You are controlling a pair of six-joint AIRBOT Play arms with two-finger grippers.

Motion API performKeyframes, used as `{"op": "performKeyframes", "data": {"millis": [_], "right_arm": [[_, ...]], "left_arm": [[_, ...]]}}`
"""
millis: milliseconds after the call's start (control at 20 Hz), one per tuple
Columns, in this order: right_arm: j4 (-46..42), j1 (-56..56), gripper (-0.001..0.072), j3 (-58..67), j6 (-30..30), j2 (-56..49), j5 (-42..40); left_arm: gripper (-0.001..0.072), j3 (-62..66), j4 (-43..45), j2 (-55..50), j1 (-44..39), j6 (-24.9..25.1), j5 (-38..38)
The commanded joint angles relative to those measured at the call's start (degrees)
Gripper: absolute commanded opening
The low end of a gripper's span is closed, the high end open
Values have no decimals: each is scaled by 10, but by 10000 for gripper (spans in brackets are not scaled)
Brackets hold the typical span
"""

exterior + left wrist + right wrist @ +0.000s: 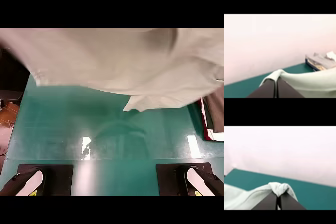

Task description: Fold the shirts.

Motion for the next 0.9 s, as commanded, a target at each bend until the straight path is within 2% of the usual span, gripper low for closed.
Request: {"op": "performKeyframes", "data": {"millis": [0,150,300,550,750,850], "right_arm": [[-40,0,17,85,27,23,11],[-137,0,16,22,53,74,1],[-190,0,15,-26,75,70,22],[-173,3,15,10,104,-118,236],[-180,43,15,-87,110,-254,267],[-180,64,15,-135,109,-318,213]], "left_arm": [[24,26,0,56,0,-6,12],[23,19,18,71,0,-7,-7],[23,-80,91,71,0,-45,-27],[23,-348,111,10,0,-50,-111],[24,-484,112,-95,0,-46,-94],[24,-497,108,-164,0,-46,-54]]}}
